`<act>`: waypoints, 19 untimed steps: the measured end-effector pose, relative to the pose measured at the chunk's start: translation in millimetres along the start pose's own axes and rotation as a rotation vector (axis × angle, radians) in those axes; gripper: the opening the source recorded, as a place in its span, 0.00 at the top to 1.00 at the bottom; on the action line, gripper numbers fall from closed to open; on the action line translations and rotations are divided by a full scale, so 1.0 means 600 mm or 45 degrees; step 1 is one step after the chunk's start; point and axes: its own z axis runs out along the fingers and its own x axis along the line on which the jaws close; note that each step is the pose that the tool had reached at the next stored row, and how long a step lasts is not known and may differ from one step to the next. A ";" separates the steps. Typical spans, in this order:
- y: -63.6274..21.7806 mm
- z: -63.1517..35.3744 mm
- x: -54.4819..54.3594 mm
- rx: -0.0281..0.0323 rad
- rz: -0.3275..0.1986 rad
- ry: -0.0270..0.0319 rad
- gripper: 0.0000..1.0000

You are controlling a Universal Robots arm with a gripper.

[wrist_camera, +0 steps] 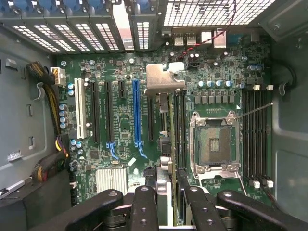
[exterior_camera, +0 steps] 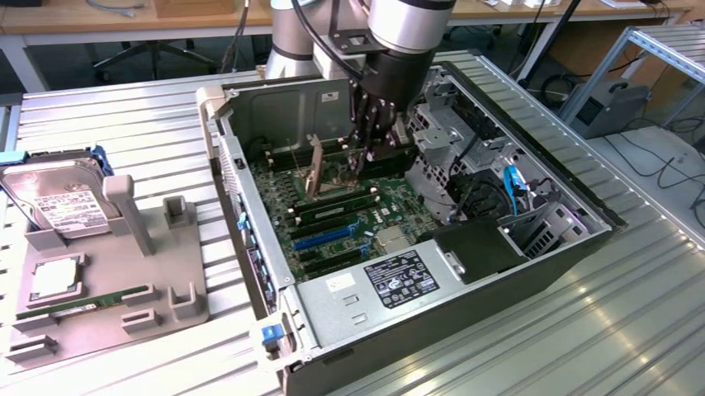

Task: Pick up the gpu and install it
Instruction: 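Insert the gpu into the slot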

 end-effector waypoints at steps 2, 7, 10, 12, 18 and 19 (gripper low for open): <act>0.000 0.000 0.001 0.0000 0.000 0.0001 0.73; 0.000 0.000 0.005 0.0000 0.000 0.0000 0.73; 0.000 0.001 0.008 0.0001 0.000 0.0000 0.73; 0.000 0.001 0.009 0.0000 0.000 0.0001 0.73; 0.000 0.002 0.013 0.0001 0.000 0.0000 0.73; -0.001 0.002 0.013 0.0000 0.000 0.0000 0.73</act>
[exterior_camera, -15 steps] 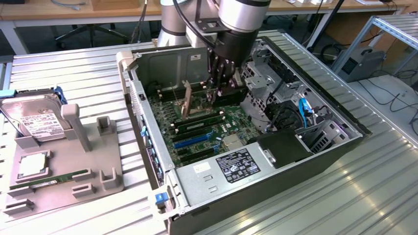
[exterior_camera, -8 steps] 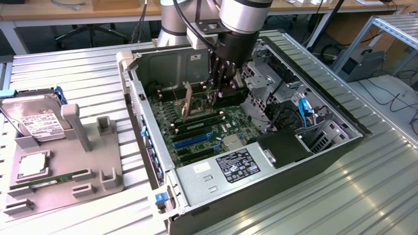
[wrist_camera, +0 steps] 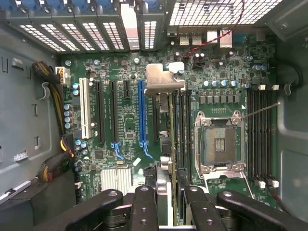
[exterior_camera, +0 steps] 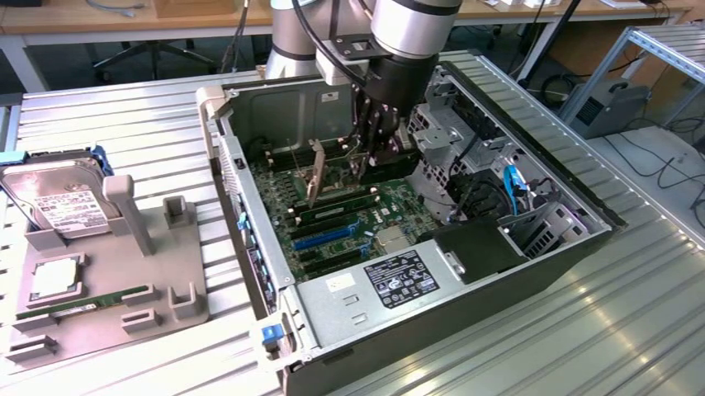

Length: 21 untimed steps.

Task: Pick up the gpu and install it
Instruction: 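Insert the gpu into the slot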

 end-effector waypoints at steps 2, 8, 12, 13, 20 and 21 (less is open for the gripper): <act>0.000 0.000 0.001 0.0000 0.000 0.0000 0.73; 0.000 0.001 0.003 -0.0001 0.000 0.0000 0.73; 0.000 0.002 0.005 0.0000 0.000 0.0000 0.73; 0.000 0.002 0.005 0.0000 0.000 0.0000 0.73; 0.000 0.003 0.008 -0.0001 0.000 0.0001 0.73; 0.000 0.003 0.008 0.0000 0.000 0.0000 0.73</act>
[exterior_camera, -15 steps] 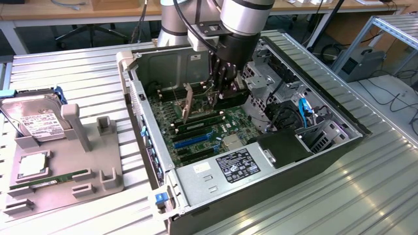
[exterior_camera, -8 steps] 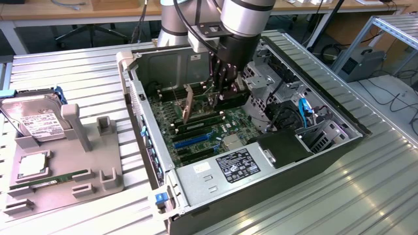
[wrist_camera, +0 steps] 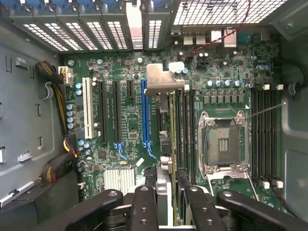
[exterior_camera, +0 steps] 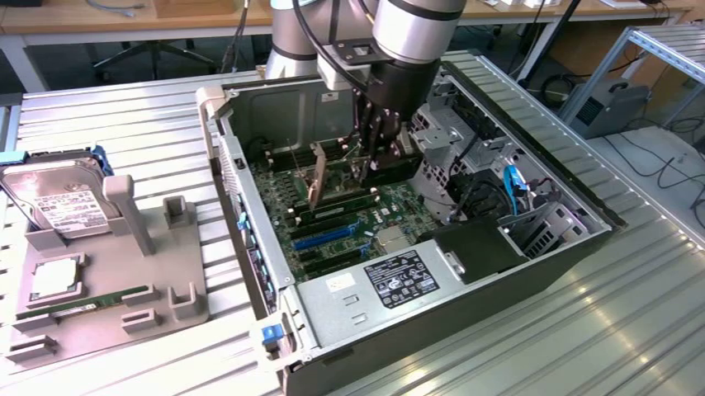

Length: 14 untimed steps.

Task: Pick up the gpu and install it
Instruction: 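Insert the gpu into the slot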

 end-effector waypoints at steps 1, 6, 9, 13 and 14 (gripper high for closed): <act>0.000 0.000 0.000 0.0000 0.000 0.0000 0.73; 0.000 0.001 0.002 0.0000 0.000 0.0001 0.73; 0.000 0.001 0.003 0.0000 0.000 0.0000 0.73; 0.000 0.002 0.004 0.0000 0.000 0.0000 0.73; 0.001 0.002 0.005 0.0000 0.000 0.0000 0.73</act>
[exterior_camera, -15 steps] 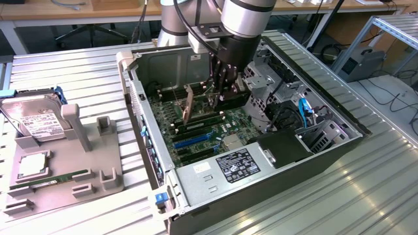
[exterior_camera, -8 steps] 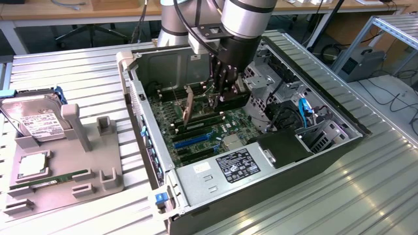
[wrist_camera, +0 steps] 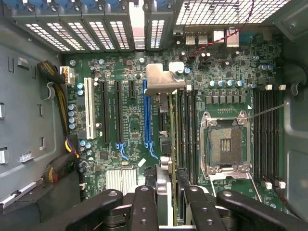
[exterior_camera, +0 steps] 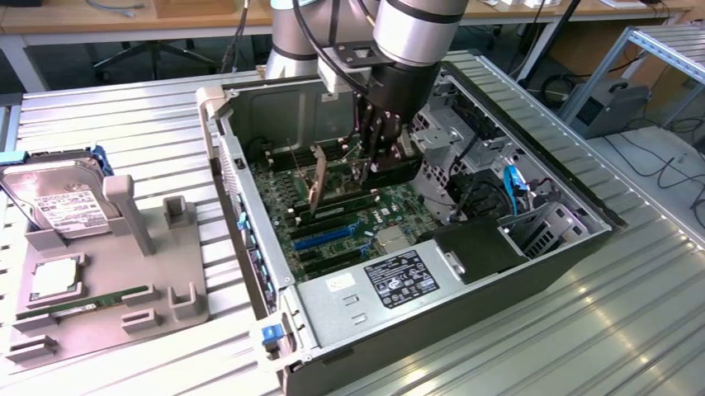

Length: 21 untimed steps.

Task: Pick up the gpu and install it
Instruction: 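Insert the gpu into the slot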

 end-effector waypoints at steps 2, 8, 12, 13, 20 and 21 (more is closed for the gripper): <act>0.000 0.000 0.001 0.0000 0.000 0.0000 0.73; 0.001 0.001 0.002 0.0000 0.000 0.0000 0.73; 0.001 0.001 0.003 0.0000 0.000 0.0000 0.73; 0.001 0.001 0.004 0.0000 0.000 0.0000 0.73; 0.001 0.002 0.006 0.0000 0.000 0.0000 0.73; 0.001 0.002 0.006 0.0000 0.000 0.0000 0.73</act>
